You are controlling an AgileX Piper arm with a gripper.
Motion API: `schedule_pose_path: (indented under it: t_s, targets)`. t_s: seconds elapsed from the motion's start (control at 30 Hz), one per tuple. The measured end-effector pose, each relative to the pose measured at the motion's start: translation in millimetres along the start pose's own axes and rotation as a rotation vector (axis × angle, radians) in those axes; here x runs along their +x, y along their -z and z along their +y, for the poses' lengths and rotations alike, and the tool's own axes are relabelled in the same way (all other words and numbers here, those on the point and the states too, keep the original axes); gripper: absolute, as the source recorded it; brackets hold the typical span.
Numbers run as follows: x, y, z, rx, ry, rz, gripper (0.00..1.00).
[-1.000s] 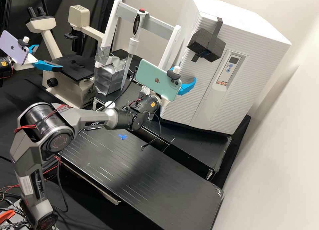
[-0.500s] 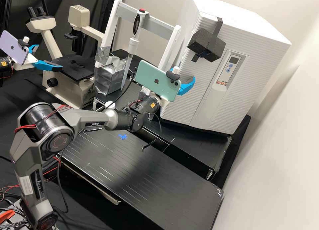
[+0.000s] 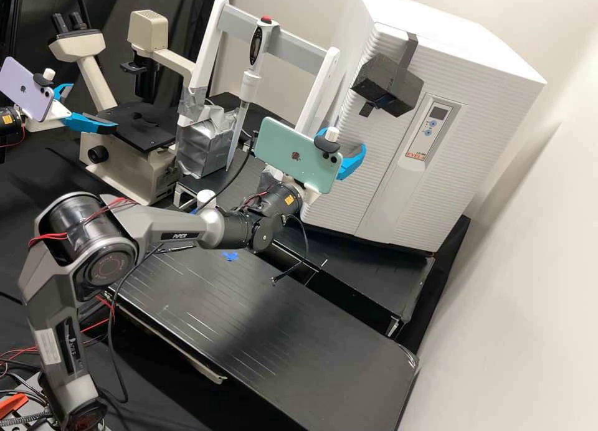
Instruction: Open the door
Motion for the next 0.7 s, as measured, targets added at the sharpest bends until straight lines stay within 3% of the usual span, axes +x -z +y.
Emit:
schedule_pose_path:
  t_s: [0.23,0.57,0.7]
  targets:
    - [-17,-7,12.7,0.0,-0.008,0.011,0.0]
    - [-54,-23,27.4,0.041,-0.071,0.007,0.0]
    - [-66,-30,31.8,0.041,-0.103,-0.004,0.0]
